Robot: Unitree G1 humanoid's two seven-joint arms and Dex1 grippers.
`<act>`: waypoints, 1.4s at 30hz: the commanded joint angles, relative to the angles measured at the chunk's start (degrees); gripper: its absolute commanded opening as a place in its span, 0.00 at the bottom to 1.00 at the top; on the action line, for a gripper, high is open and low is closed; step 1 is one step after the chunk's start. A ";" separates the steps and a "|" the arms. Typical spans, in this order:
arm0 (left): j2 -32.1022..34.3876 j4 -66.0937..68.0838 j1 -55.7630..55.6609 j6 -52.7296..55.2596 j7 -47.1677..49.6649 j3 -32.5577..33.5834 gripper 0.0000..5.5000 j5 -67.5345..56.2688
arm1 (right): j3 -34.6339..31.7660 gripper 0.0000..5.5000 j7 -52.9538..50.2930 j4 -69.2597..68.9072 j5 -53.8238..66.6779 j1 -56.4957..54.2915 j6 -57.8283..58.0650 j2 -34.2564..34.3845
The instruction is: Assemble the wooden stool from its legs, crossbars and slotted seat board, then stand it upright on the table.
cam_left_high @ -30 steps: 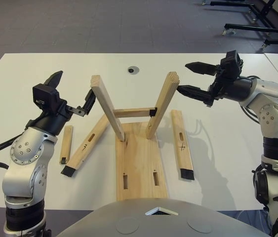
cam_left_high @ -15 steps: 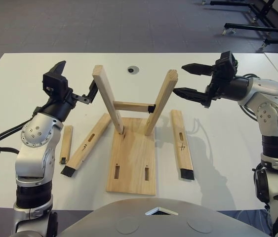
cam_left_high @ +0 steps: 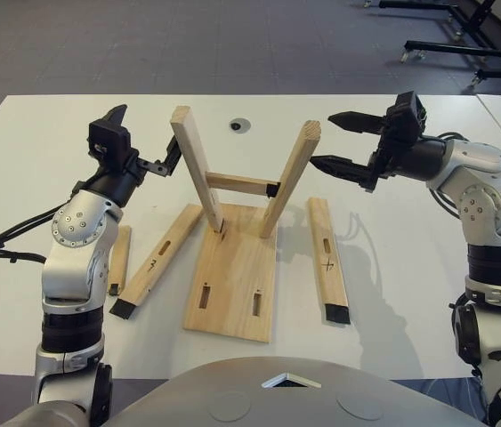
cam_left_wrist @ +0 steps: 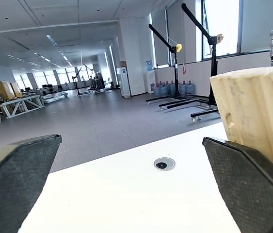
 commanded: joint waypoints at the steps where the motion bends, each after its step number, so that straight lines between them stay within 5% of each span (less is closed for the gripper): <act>1: -4.06 -2.75 -3.69 -2.15 -9.94 -13.92 0.98 -3.45 | 7.12 0.98 -0.09 -3.34 0.90 -2.58 -0.59 7.04; 10: -1.53 -4.39 0.50 -2.11 -9.51 -8.98 0.98 -4.34 | 3.41 0.98 0.42 1.09 -2.48 -2.85 -4.69 2.82; 20: 7.03 -1.16 -0.86 -4.58 -10.72 6.22 0.98 -6.13 | -10.16 0.98 -0.82 -0.41 10.40 -7.35 -0.31 0.32; 27: 6.04 0.08 -4.54 -5.53 -9.52 5.74 0.98 -5.69 | -8.35 0.98 -3.05 -0.81 9.61 -7.97 -1.62 0.97; 38: -0.75 -1.34 -27.56 0.78 -1.36 6.28 0.98 -17.55 | -10.12 0.98 -11.68 -1.30 16.22 -21.39 -2.29 9.25; 42: -5.22 0.15 -23.81 6.08 -0.06 2.68 0.98 -22.02 | -7.97 0.98 -10.09 0.24 16.40 -18.31 -0.98 10.22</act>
